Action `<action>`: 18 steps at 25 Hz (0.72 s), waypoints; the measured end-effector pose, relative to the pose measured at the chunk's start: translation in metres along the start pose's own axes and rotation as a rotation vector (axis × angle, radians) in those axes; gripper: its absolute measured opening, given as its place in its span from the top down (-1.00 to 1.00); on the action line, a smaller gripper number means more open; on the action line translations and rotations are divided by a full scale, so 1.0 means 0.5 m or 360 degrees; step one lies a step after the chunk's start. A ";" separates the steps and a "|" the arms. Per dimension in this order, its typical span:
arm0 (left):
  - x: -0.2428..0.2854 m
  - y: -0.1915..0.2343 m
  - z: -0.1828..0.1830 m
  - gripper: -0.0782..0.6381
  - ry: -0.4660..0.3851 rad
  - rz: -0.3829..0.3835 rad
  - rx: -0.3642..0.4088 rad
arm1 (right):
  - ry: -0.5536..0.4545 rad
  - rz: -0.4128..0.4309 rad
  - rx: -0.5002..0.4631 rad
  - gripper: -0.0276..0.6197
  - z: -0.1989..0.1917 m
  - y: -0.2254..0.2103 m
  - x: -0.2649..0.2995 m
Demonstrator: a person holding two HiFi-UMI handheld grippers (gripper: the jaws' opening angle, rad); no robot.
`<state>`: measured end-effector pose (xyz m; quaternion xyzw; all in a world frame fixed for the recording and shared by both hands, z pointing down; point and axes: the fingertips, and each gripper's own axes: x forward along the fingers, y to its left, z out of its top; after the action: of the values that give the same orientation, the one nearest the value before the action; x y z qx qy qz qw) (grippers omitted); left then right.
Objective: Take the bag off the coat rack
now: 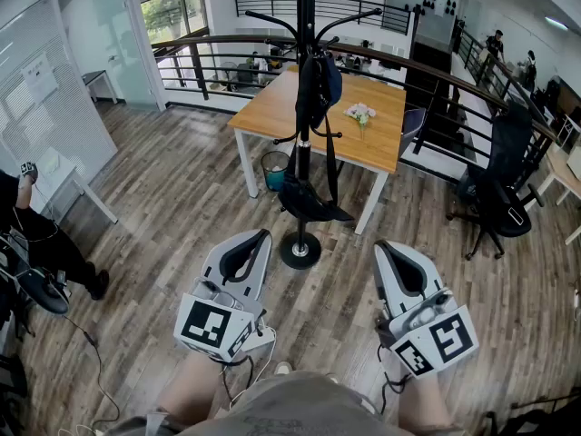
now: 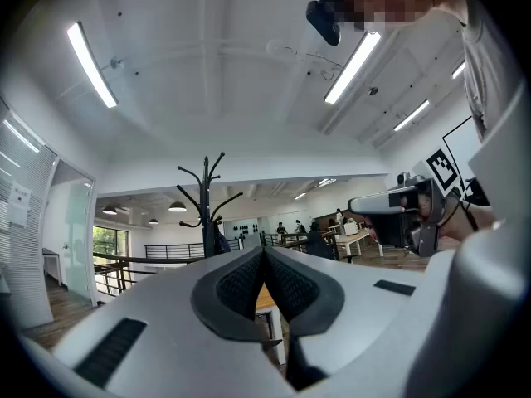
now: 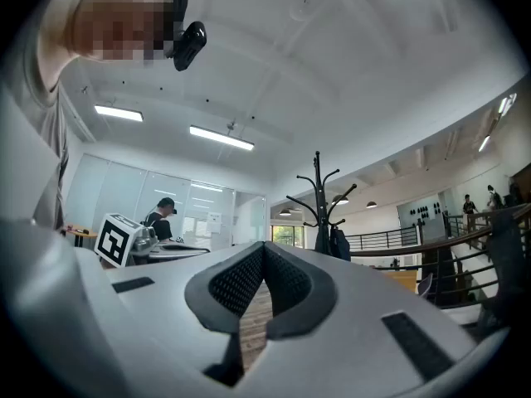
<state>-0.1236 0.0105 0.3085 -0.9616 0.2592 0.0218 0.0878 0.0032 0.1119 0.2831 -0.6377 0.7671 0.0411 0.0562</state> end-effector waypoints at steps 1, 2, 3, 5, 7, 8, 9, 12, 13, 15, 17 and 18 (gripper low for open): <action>0.000 0.001 -0.003 0.73 0.0006 -0.0009 -0.0001 | -0.0009 0.0017 0.0021 0.82 -0.002 0.005 0.003; -0.001 0.003 -0.005 0.73 0.0012 -0.0018 -0.0003 | -0.0015 0.0031 0.0035 0.82 -0.004 0.010 0.006; -0.002 0.005 -0.007 0.74 0.0015 -0.0025 -0.0006 | -0.0014 0.0042 0.0038 0.82 -0.007 0.015 0.009; -0.004 0.010 -0.009 0.73 0.0015 -0.0033 -0.0019 | 0.0002 0.0052 0.0014 0.82 -0.015 0.026 0.017; -0.006 0.018 -0.011 0.73 0.0016 -0.0033 -0.0041 | 0.0022 0.0055 -0.0015 0.82 -0.021 0.036 0.025; -0.005 0.022 -0.013 0.73 0.0019 -0.0034 -0.0055 | 0.0028 0.0052 -0.0026 0.82 -0.023 0.039 0.028; -0.005 0.026 -0.015 0.73 0.0024 -0.0039 -0.0066 | 0.0029 0.0047 -0.0033 0.82 -0.025 0.041 0.032; -0.004 0.030 -0.026 0.74 0.0042 -0.0080 -0.0066 | 0.0000 0.0030 -0.0021 0.82 -0.025 0.046 0.040; -0.005 0.032 -0.029 0.73 0.0041 -0.0088 -0.0066 | -0.0022 0.0023 -0.0005 0.82 -0.023 0.049 0.042; -0.007 0.042 -0.029 0.73 0.0017 -0.0069 -0.0085 | -0.0059 -0.0002 0.0017 0.82 -0.018 0.050 0.046; -0.008 0.056 -0.026 0.73 -0.0030 -0.0041 -0.0119 | -0.0068 -0.0038 0.0022 0.82 -0.018 0.046 0.052; -0.009 0.061 -0.022 0.62 -0.0057 -0.0045 -0.0132 | -0.0063 -0.0054 0.0026 0.82 -0.020 0.045 0.057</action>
<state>-0.1428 -0.0155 0.3150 -0.9674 0.2428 0.0486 0.0527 -0.0242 0.0868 0.2887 -0.6493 0.7552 0.0464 0.0773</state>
